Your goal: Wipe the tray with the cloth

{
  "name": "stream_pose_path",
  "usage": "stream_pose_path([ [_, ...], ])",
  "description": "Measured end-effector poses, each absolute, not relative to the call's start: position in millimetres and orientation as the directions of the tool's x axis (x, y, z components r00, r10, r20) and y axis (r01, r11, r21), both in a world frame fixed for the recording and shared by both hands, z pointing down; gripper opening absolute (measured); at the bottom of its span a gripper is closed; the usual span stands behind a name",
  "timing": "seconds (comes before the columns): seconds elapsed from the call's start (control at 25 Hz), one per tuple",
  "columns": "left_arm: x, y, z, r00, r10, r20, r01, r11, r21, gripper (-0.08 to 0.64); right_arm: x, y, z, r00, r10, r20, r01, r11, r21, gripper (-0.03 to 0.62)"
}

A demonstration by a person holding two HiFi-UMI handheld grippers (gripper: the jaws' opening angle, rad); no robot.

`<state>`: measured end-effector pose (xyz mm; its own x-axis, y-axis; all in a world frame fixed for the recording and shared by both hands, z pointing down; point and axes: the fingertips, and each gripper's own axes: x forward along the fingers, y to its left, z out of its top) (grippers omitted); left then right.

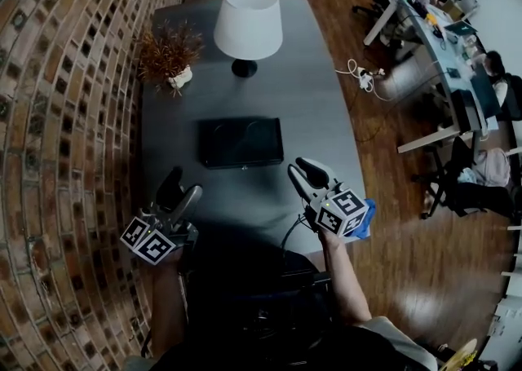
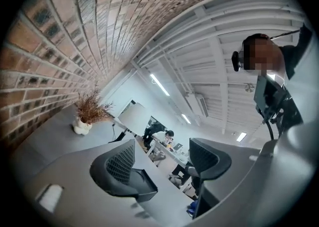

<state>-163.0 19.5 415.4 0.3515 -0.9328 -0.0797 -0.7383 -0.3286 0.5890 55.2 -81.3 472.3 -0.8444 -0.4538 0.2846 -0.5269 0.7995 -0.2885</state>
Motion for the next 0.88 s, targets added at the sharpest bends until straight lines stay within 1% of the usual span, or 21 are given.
stream_pose_path([
  [0.24,-151.4,19.6,404.9,0.392,-0.917,-0.074,-0.771,-0.372,0.517,0.33,49.3,-72.2,471.3,-0.848,-0.441,0.293,-0.517,0.811,-0.274,0.12],
  [0.48,-145.3,21.7,392.5,0.417,-0.901,-0.12,-0.755,-0.417,0.506,0.327,46.7,-69.6,463.8,-0.852,-0.438,0.288,-0.509,0.823,-0.252,0.12],
  [0.88,-140.2,18.3,384.7,0.42,-0.896,-0.144,-0.76,-0.434,0.484,0.316,52.2,-78.1,463.4,-0.855,-0.438,0.277,-0.504,0.83,-0.241,0.12],
])
